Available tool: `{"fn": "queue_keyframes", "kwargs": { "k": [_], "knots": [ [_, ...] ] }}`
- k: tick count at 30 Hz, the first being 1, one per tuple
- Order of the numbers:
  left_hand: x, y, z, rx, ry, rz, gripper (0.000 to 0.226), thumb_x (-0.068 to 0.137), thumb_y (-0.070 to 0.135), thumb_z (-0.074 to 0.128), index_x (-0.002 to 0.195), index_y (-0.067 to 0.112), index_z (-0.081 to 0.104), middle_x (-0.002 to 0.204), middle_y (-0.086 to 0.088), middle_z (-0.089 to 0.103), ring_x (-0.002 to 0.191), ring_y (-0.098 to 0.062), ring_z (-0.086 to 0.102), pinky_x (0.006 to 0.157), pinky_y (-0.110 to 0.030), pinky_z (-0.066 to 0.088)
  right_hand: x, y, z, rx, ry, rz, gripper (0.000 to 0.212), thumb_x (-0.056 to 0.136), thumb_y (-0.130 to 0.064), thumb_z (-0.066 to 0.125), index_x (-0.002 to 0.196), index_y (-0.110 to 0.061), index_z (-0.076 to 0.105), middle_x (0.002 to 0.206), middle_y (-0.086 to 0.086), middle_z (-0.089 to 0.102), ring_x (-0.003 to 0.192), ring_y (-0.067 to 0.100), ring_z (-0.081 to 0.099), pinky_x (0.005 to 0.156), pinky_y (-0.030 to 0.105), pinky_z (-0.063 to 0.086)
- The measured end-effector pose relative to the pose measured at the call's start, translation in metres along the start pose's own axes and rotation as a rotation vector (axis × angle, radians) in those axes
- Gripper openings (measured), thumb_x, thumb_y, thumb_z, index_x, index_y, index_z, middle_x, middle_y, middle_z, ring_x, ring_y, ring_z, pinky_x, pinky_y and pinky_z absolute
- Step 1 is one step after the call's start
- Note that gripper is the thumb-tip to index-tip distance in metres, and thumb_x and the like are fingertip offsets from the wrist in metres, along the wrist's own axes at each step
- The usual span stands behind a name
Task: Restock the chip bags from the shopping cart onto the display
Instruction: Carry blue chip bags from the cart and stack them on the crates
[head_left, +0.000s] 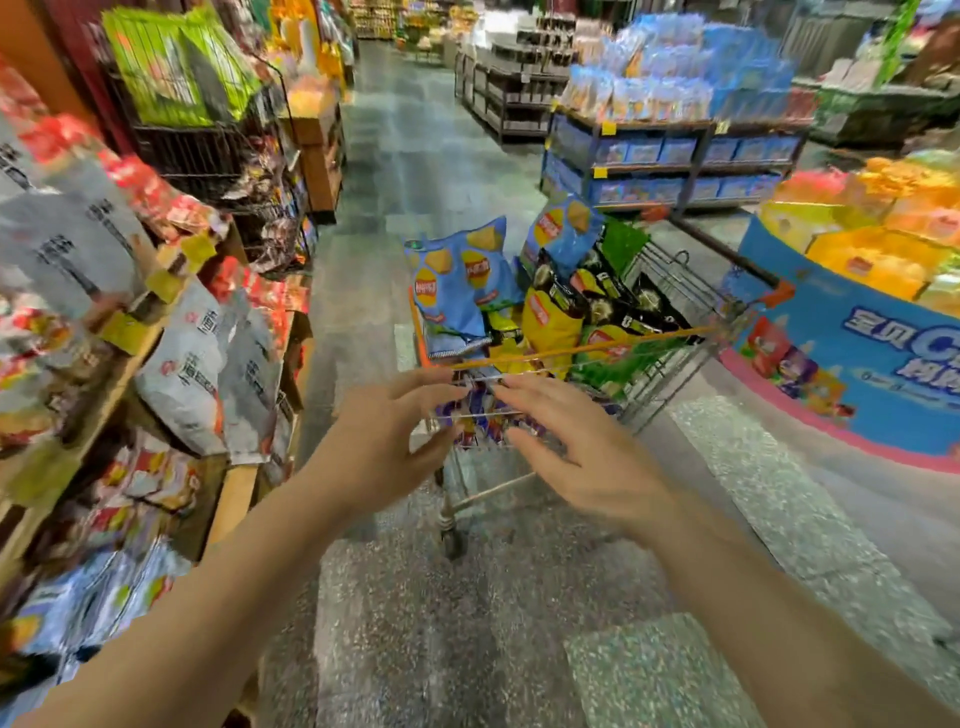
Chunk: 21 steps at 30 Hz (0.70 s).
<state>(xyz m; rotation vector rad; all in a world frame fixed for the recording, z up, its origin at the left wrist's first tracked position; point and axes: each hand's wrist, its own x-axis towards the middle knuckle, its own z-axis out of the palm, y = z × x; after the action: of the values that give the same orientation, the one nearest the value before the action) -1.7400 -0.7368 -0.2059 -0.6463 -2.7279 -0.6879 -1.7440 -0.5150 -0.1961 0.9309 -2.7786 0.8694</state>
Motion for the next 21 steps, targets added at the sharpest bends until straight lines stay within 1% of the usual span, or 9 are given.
{"fn": "queue_keyframes", "kwargs": {
  "k": [3, 5, 7, 9, 11, 13, 15, 18, 21],
  "knots": [
    [0.06, -0.042, 0.013, 0.015, -0.018, -0.01, 0.047, 0.085, 0.043, 0.047, 0.119, 0.016, 0.065, 0.125, -0.006, 0.061, 0.101, -0.025, 0.065, 0.089, -0.036, 0.051, 0.06, 0.03, 0.002, 0.057, 0.012, 0.066, 0.046, 0.099, -0.03, 0.046, 0.145, -0.024, 0.037, 0.143, -0.018, 0.029, 0.128, -0.015, 0.014, 0.099, -0.004, -0.001],
    [0.097, -0.068, 0.03, -0.023, -0.024, -0.032, 0.048, 0.084, 0.041, 0.05, 0.122, 0.015, 0.063, 0.126, -0.009, 0.06, 0.105, -0.028, 0.063, 0.092, -0.043, 0.051, 0.095, 0.053, 0.011, 0.055, 0.021, 0.099, 0.049, 0.1, -0.036, 0.044, 0.147, -0.028, 0.032, 0.149, -0.018, 0.025, 0.136, -0.009, 0.012, 0.106, 0.004, 0.0],
    [0.131, -0.09, 0.049, -0.044, -0.039, -0.047, 0.05, 0.086, 0.039, 0.053, 0.129, 0.015, 0.057, 0.133, -0.011, 0.054, 0.117, -0.031, 0.055, 0.097, -0.048, 0.046, 0.126, 0.081, 0.02, 0.035, -0.009, 0.121, 0.052, 0.1, -0.038, 0.044, 0.148, -0.028, 0.028, 0.155, -0.01, 0.022, 0.142, 0.002, 0.011, 0.111, 0.014, 0.002],
    [0.163, -0.11, 0.067, -0.033, -0.063, -0.073, 0.051, 0.089, 0.029, 0.059, 0.136, 0.014, 0.049, 0.141, -0.012, 0.045, 0.126, -0.032, 0.047, 0.104, -0.044, 0.04, 0.16, 0.113, 0.025, 0.018, -0.057, 0.142, 0.054, 0.099, -0.037, 0.044, 0.149, -0.029, 0.024, 0.157, -0.008, 0.017, 0.144, 0.005, 0.009, 0.112, 0.02, 0.004],
    [0.191, -0.13, 0.081, 0.017, -0.043, -0.049, 0.054, 0.087, 0.024, 0.063, 0.137, 0.012, 0.048, 0.14, -0.016, 0.045, 0.122, -0.036, 0.05, 0.098, -0.045, 0.043, 0.194, 0.145, 0.026, -0.004, -0.062, 0.142, 0.056, 0.099, -0.037, 0.044, 0.15, -0.029, 0.02, 0.158, -0.006, 0.017, 0.145, 0.009, 0.008, 0.115, 0.026, 0.006],
    [0.223, -0.16, 0.093, 0.071, -0.023, -0.042, 0.058, 0.083, 0.029, 0.062, 0.137, 0.014, 0.046, 0.138, -0.019, 0.047, 0.114, -0.04, 0.055, 0.09, -0.05, 0.048, 0.234, 0.178, 0.03, -0.005, -0.054, 0.117, 0.058, 0.099, -0.037, 0.044, 0.151, -0.029, 0.018, 0.158, -0.004, 0.016, 0.146, 0.012, 0.008, 0.118, 0.032, 0.009],
    [0.25, -0.189, 0.099, 0.088, -0.037, -0.104, 0.062, 0.084, 0.029, 0.064, 0.14, 0.02, 0.04, 0.142, -0.018, 0.043, 0.112, -0.039, 0.056, 0.087, -0.049, 0.048, 0.27, 0.203, 0.034, -0.029, -0.096, 0.08, 0.059, 0.1, -0.038, 0.042, 0.15, -0.032, 0.013, 0.159, -0.005, 0.013, 0.146, 0.013, 0.006, 0.117, 0.03, 0.006],
    [0.288, -0.224, 0.103, 0.118, -0.024, -0.162, 0.067, 0.08, 0.031, 0.064, 0.139, 0.027, 0.032, 0.138, -0.021, 0.047, 0.107, -0.041, 0.059, 0.082, -0.049, 0.049, 0.321, 0.232, 0.039, -0.01, -0.136, 0.019, 0.058, 0.1, -0.036, 0.044, 0.146, -0.039, 0.009, 0.159, -0.005, 0.012, 0.145, 0.013, 0.006, 0.116, 0.026, 0.004],
    [0.317, -0.257, 0.104, 0.151, -0.016, -0.221, 0.071, 0.076, 0.023, 0.073, 0.138, 0.022, 0.04, 0.135, -0.024, 0.048, 0.101, -0.044, 0.06, 0.081, -0.048, 0.049, 0.372, 0.254, 0.051, -0.004, -0.178, -0.024, 0.06, 0.098, -0.04, 0.045, 0.148, -0.034, 0.011, 0.159, 0.001, 0.012, 0.146, 0.019, 0.009, 0.115, 0.025, 0.005]
  ]
}}
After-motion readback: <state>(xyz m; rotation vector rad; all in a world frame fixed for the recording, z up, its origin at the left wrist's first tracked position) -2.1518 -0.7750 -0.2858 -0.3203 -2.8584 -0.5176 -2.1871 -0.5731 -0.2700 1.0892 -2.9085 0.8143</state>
